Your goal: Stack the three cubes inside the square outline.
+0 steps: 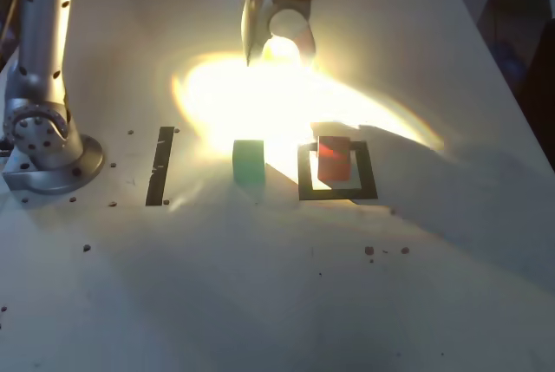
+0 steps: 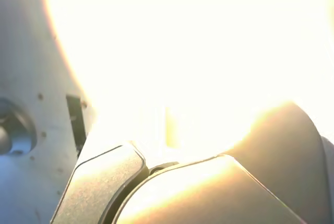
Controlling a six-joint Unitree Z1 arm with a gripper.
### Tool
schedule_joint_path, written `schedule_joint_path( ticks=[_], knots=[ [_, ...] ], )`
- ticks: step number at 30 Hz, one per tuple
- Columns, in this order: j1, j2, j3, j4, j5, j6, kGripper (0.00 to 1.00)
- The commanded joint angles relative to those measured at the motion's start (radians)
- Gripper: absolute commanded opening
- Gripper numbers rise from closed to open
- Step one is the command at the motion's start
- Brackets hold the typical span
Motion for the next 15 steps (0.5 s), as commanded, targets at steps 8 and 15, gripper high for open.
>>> schedule_joint_path(
  ticks=[8,15],
  knots=[
    [-0.262,0.052,-0.231,0.178,-0.059,-0.156,0.22],
    [-0.341,0.09,-0.27,0.202,-0.087,-0.199,0.22]
  ],
)
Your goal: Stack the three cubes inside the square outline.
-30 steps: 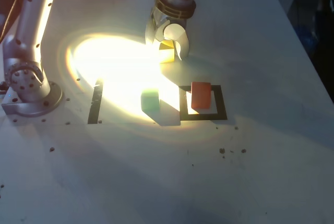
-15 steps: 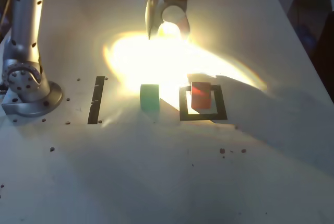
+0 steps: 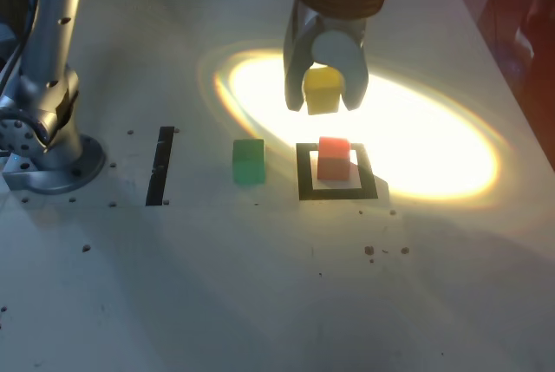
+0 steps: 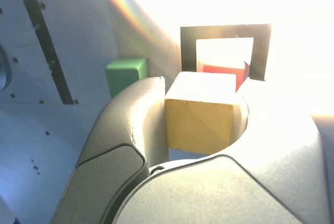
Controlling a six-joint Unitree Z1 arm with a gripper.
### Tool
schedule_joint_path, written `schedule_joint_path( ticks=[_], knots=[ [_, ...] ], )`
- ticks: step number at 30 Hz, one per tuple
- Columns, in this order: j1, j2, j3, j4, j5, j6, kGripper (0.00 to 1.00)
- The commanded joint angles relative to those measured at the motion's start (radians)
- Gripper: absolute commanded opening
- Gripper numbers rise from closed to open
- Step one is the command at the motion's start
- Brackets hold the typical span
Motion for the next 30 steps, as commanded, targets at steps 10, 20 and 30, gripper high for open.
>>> schedule_joint_path(
  ticks=[10,20,30],
  knots=[
    [0.001,0.038,0.055,-0.033,-0.007,0.004,0.22],
    [-0.004,0.047,0.046,-0.064,-0.023,0.029,0.22],
    [-0.019,0.089,0.031,-0.063,-0.032,0.036,0.23]
  ],
)
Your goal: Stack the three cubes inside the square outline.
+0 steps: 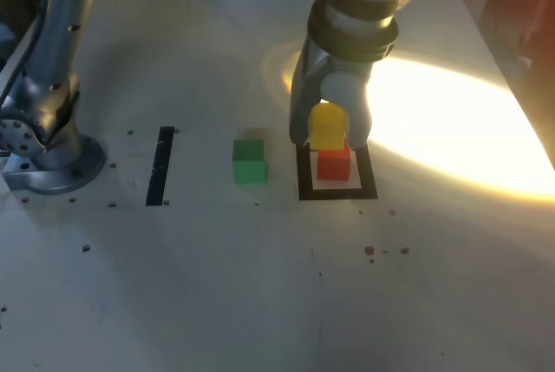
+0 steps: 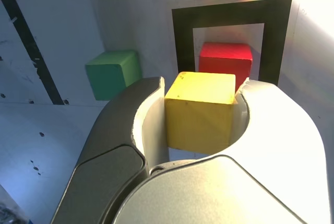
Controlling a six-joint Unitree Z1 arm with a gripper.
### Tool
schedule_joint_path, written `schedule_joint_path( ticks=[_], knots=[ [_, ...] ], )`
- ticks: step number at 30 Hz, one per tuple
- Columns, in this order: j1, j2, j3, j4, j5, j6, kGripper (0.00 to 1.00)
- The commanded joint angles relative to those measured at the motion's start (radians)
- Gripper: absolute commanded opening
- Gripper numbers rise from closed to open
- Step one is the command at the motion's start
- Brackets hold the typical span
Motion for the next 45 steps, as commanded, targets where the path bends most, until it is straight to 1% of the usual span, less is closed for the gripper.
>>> schedule_joint_path(
  ticks=[1,3,6,11,12,14,18,23,27,30,32,36,40,43,45],
  knots=[
    [-0.002,0.012,-0.003,0.001,0.0,0.002,0.24],
    [-0.003,0.02,-0.005,0.0,-0.002,0.005,0.27],
    [-0.003,0.03,-0.01,0.003,-0.002,0.011,0.34],
    [0.0,0.038,-0.013,0.008,0.002,0.02,0.5],
    [0.0,0.04,-0.014,0.008,0.001,0.023,0.55],
    [0.001,0.044,-0.016,0.006,0.002,0.03,0.62],
    [0.002,0.047,-0.023,0.004,0.007,0.044,0.72],
    [0.011,0.048,-0.027,0.003,0.018,0.054,0.77],
    [0.016,0.04,-0.029,0.009,0.04,0.059,0.84],
    [0.016,0.011,-0.022,0.026,0.062,0.06,0.89],
    [0.016,-0.03,-0.004,0.045,0.067,0.064,0.9],
    [0.016,-0.134,0.071,0.066,0.047,0.062,0.9],
    [0.016,-0.229,0.191,0.063,0.022,0.029,0.9],
    [0.016,-0.268,0.286,0.043,0.004,-0.002,0.9],
    [0.016,-0.277,0.348,0.011,-0.011,-0.014,0.9]
  ],
)
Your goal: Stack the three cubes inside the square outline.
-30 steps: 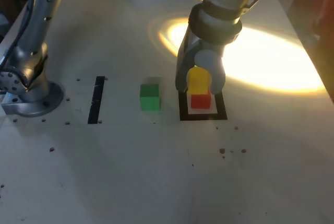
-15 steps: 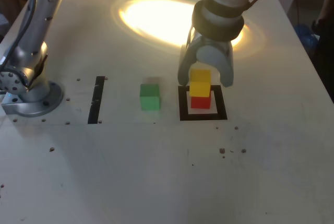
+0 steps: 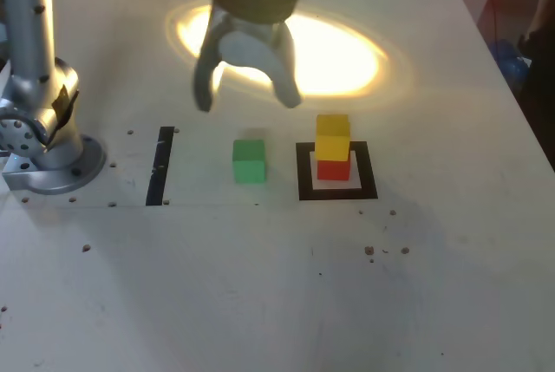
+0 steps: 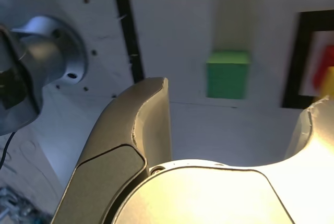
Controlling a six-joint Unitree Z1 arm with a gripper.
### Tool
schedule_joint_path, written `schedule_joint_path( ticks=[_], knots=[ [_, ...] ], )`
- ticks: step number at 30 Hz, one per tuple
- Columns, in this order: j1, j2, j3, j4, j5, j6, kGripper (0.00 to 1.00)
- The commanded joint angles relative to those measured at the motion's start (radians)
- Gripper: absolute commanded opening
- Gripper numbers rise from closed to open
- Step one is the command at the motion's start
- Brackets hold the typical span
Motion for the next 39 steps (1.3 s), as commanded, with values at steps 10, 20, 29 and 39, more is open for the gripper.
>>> schedule_joint_path(
  ticks=[10,20,29,39],
  knots=[
    [0.002,-0.007,0.269,-0.267,-0.057,-0.009,0.9],
    [0.002,0.086,0.292,-0.396,-0.051,-0.005,0.9],
    [0.002,0.12,0.261,-0.377,-0.027,-0.007,0.64],
    [0.002,0.1,0.247,-0.371,-0.025,-0.01,0.32]
  ],
)
